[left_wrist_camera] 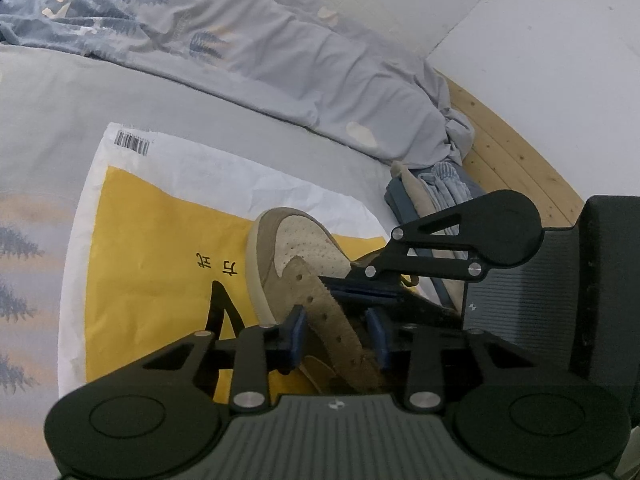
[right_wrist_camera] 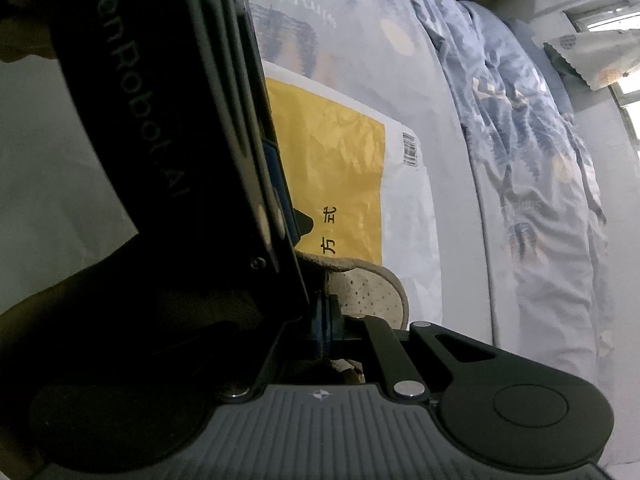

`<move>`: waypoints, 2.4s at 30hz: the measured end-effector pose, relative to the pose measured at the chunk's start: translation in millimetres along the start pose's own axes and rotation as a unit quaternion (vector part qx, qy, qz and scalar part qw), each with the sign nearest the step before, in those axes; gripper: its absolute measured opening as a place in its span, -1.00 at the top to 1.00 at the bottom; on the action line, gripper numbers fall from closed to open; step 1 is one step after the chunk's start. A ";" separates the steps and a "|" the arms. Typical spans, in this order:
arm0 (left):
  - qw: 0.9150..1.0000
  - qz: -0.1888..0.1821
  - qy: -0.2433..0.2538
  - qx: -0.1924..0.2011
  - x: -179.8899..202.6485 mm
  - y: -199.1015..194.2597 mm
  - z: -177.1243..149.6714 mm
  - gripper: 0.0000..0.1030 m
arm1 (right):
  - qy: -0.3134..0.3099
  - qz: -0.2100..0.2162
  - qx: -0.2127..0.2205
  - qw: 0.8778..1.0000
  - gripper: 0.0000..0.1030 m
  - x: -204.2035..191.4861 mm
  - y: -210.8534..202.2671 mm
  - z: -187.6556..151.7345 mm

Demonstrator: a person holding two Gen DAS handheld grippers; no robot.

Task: Lace up shoes with both hands

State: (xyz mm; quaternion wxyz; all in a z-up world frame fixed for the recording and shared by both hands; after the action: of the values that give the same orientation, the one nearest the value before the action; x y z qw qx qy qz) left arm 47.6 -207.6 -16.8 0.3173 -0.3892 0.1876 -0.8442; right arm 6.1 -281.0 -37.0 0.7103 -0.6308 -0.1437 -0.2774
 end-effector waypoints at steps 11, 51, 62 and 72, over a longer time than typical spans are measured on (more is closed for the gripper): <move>1.000 -0.005 -0.008 -0.003 -0.4 1.3 0.8 0.36 | 0.070 0.008 0.042 0.997 0.99 5.4 -13.5 -5.9; 0.988 0.022 -0.146 0.032 -51.1 -18.9 19.1 0.46 | -0.030 0.011 0.026 0.999 0.98 -8.0 -4.9 -0.3; 0.986 0.022 -0.160 0.032 -55.7 -19.0 18.7 0.46 | 0.088 0.042 0.013 0.995 0.98 8.6 1.3 -2.0; 0.987 0.023 -0.157 0.028 -55.0 -18.8 16.8 0.46 | 0.032 -0.005 0.055 0.998 0.98 -7.0 -12.5 -4.1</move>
State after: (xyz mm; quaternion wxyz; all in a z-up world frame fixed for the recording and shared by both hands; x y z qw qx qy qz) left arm 80.6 -157.7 -25.2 0.3735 -0.5035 0.1204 -0.7697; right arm -7.3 -284.2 -31.4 0.7467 -0.5809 -0.1395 -0.2924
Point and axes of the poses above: each gripper's, at about its wrist camera, not at the fingertips, and y roughly the way its jaws point, x to its right, z to its top, the point moved 8 cm from there along y, roughly the way its jaws point, and after that the axes turned 6 degrees about z, right-handed, at the moved point
